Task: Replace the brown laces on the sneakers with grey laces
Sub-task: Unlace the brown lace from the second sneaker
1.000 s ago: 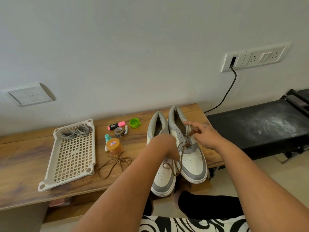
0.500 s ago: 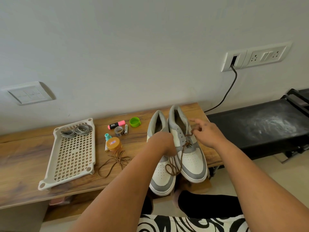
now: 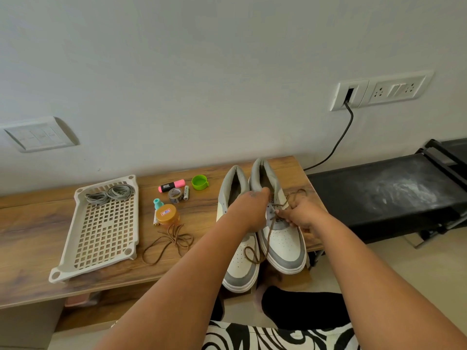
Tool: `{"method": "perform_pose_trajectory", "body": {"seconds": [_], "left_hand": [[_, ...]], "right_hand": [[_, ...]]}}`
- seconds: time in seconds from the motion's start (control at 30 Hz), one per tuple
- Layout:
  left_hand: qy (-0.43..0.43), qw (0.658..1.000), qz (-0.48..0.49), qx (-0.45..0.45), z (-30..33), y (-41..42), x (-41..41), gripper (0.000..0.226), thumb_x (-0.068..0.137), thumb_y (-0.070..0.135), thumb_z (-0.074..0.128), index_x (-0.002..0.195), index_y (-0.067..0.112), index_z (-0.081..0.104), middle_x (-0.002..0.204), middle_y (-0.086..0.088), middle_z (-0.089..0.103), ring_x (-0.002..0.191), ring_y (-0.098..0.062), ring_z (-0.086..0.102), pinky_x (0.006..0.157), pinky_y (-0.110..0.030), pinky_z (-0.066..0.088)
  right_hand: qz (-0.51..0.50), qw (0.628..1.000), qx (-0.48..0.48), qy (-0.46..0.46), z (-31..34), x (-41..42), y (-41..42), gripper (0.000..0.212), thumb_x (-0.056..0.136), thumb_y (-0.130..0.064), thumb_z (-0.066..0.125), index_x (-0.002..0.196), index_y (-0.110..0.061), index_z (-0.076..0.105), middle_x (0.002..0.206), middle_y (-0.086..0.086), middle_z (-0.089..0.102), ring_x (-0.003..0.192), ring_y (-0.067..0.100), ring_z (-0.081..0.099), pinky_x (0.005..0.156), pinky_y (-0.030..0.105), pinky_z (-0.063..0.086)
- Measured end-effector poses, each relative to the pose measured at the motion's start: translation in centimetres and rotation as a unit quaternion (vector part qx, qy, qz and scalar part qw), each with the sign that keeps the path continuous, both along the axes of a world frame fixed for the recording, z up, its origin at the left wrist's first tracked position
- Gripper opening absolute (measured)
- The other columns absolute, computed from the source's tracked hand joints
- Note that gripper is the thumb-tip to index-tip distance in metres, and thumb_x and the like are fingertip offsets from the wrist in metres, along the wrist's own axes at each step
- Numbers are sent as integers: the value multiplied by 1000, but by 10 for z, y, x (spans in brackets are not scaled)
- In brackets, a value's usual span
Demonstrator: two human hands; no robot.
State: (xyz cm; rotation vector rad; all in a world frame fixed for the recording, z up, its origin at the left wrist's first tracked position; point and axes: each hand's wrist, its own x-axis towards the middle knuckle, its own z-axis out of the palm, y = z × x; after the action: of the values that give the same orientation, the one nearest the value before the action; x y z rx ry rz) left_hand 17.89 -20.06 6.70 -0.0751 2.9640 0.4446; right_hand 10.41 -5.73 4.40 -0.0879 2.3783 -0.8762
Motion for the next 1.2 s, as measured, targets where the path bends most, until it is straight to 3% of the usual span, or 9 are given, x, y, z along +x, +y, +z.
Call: {"method": "perform_pose_trajectory", "body": {"seconds": [0.13,0.27,0.37,0.6,0.77,0.9,1.03,1.1,1.2], "left_hand": [[5,999,24,34,1,-6,0,33,89,10,56,120,12,46,101,-9,63,92,-24,60,77,-37,54],[28,995,63,70,-3,5,-2,25,100,29,46,118,12,48,94,-7,59,85,-21,54,74,-34,46],[11,995,73,59,-13,16,-4,29,102,46,41,101,17,44,91,-4,53,85,-20,49,73,-34,40],[76,978,153,122,-22,26,-7,15,96,36,55,92,22,57,83,2,61,79,-15,58,68,-29,48],[122,888,263,358,-12,29,-10,9,97,29,54,95,21,57,68,4,57,57,-7,52,53,-21,44],[113,837,309,438,0,20,-15,8,95,23,54,95,18,59,60,6,49,47,-6,40,46,-21,34],[111,841,308,430,-2,9,-14,12,96,19,50,103,17,60,59,5,48,48,-9,39,47,-23,34],[103,879,270,378,-5,4,-12,16,97,18,49,110,20,58,61,4,48,49,-10,41,47,-22,35],[84,943,179,269,-10,1,-9,28,98,24,48,125,28,52,66,4,50,56,-11,48,51,-24,38]], "right_hand": [[13,1000,16,-19,6,3,-2,29,87,-39,71,81,-11,63,68,3,60,60,15,51,58,27,41],[26,999,-6,-28,12,6,-2,22,92,-28,65,78,-12,61,66,2,58,58,13,48,59,26,40],[35,998,-31,-47,18,9,4,23,93,-29,59,77,-13,57,67,3,53,57,13,44,54,25,35],[56,989,-34,-130,33,9,31,10,85,-21,66,84,-13,60,68,1,54,57,11,47,54,24,35],[5,998,-65,24,24,11,13,24,92,-43,62,96,-19,61,95,1,69,87,13,62,65,27,43],[23,996,-53,63,13,10,2,13,86,-27,73,85,-16,68,93,1,69,88,14,62,75,29,49],[29,999,-32,33,26,11,10,8,85,-17,72,89,-13,68,88,2,67,80,14,60,63,24,46],[32,999,10,-10,30,11,15,11,86,-19,69,93,-10,67,80,3,66,66,12,56,52,21,39],[58,992,116,2,27,8,17,19,86,-23,67,98,-9,66,82,3,64,69,13,57,56,23,44]]}}
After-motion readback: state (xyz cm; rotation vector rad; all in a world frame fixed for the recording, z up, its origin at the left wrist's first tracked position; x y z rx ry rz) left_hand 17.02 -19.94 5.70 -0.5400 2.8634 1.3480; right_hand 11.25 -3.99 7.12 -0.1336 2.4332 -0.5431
